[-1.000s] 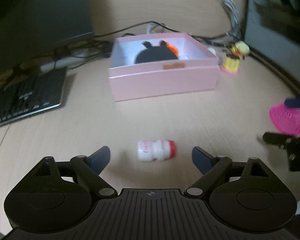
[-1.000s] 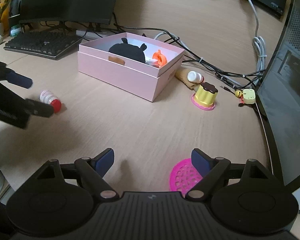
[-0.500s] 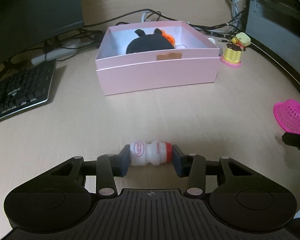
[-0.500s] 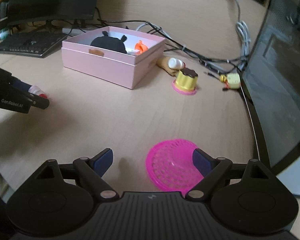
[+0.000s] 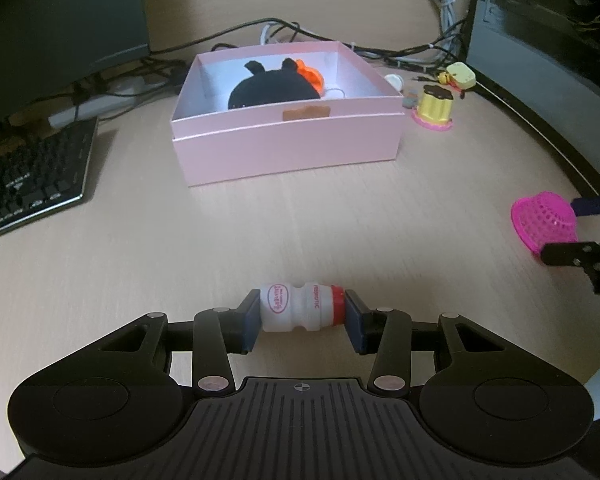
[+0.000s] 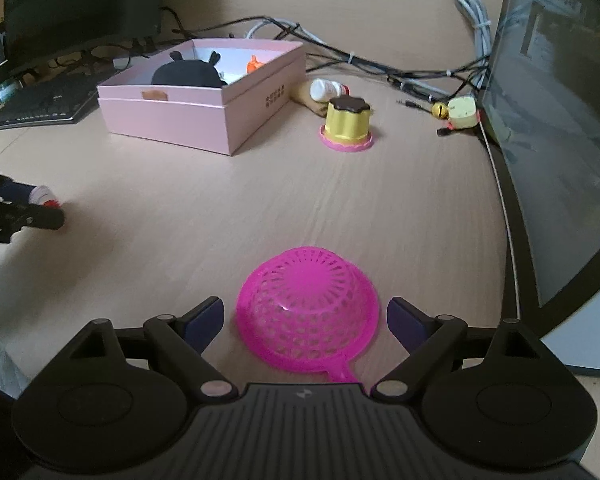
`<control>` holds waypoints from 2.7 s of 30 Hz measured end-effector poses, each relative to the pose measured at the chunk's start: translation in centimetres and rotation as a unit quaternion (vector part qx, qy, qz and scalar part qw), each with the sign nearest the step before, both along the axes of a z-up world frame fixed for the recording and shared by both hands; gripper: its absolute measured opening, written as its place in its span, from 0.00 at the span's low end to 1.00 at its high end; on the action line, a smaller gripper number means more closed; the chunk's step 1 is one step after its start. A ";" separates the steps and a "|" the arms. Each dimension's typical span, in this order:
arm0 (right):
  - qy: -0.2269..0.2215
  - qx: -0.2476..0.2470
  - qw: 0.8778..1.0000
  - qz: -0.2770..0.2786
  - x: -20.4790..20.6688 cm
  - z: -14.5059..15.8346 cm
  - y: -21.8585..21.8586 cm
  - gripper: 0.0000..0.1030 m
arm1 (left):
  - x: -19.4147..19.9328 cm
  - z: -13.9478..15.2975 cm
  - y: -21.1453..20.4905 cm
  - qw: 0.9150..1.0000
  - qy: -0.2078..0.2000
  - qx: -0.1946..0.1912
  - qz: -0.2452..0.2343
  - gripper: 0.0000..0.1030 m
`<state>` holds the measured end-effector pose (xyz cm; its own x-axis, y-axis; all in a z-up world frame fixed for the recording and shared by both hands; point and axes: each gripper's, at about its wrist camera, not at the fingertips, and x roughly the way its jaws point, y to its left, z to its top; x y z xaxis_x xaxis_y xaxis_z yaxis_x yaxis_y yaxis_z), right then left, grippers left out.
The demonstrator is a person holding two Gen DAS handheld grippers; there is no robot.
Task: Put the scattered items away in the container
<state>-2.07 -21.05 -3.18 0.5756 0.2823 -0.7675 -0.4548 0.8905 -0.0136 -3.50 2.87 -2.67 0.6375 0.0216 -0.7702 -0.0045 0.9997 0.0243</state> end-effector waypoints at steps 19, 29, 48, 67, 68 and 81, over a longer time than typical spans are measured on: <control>0.027 0.073 0.994 0.075 -0.7 4.7 7.8 0.72 | -0.6 1.9 0.4 0.999 -0.023 0.003 -0.028 0.46; 0.026 0.153 0.984 0.092 2.0 10.1 11.1 0.72 | 0.7 5.2 2.0 0.996 -0.065 0.006 -0.053 0.46; 0.032 0.378 0.923 -0.066 22.6 13.1 11.4 0.74 | 19.2 10.0 7.6 0.987 -0.152 -0.046 -0.032 0.46; -0.083 0.136 0.969 -0.191 19.9 5.8 2.4 0.68 | 12.7 6.5 3.3 0.984 -0.095 -0.101 -0.112 0.89; -0.075 0.129 0.972 -0.179 19.6 5.3 2.6 0.62 | 12.4 6.3 2.8 0.984 -0.090 -0.103 -0.113 0.89; 0.003 0.132 0.985 -0.110 23.4 1.3 8.3 0.37 | 9.4 6.3 1.4 0.988 -0.076 -0.105 -0.087 0.91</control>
